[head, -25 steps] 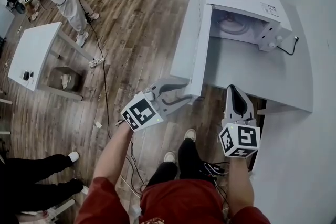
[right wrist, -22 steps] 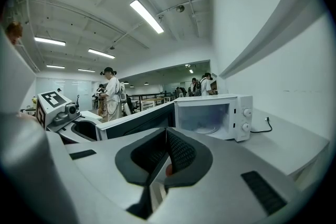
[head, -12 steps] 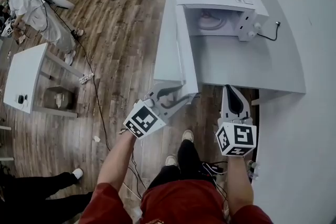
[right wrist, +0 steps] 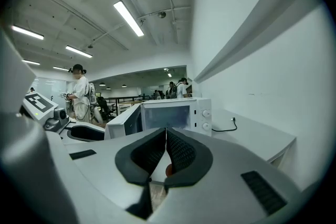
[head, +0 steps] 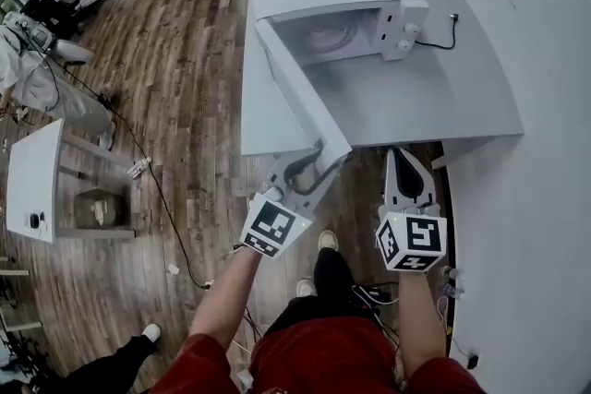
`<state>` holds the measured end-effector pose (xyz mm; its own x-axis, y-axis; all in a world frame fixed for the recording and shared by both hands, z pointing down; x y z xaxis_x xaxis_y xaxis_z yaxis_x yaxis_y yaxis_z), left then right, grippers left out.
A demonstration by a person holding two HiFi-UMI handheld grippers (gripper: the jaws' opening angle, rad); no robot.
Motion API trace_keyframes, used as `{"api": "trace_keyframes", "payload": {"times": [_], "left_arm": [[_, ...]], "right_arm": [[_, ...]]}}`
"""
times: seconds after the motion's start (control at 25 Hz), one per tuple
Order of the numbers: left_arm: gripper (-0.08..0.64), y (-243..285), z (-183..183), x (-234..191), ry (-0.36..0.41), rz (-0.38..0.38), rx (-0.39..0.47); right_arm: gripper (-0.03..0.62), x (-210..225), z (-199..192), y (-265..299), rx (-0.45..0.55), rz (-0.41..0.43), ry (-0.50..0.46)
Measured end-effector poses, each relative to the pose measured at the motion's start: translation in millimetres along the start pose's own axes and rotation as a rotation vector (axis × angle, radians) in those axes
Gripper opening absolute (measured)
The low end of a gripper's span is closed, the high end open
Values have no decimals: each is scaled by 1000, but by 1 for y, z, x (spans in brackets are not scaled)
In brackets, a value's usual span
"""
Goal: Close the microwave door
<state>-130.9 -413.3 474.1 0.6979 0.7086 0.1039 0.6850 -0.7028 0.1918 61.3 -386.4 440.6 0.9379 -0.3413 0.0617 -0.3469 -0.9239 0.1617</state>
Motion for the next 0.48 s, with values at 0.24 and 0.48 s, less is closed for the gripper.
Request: {"api": "trace_keyframes", "payload": {"times": [0.24, 0.48], "left_arm": [[152, 42, 9, 18, -31, 71, 21], [150, 84, 14, 33, -61, 166, 50]], "right_arm": [[28, 32, 2, 8, 19, -60, -15], [28, 69, 4, 12, 27, -117, -52]]}}
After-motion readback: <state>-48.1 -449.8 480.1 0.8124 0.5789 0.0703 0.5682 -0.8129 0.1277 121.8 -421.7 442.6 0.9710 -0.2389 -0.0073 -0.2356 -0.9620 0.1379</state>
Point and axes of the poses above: the fingertips, and each gripper's own axes: y forward along the fingers, x to its right, z out of its top, the point moved 9 cm from there along -y, backward along the fingers, and after that the axes turned 8 degrees about z, right-handed, at the moved point
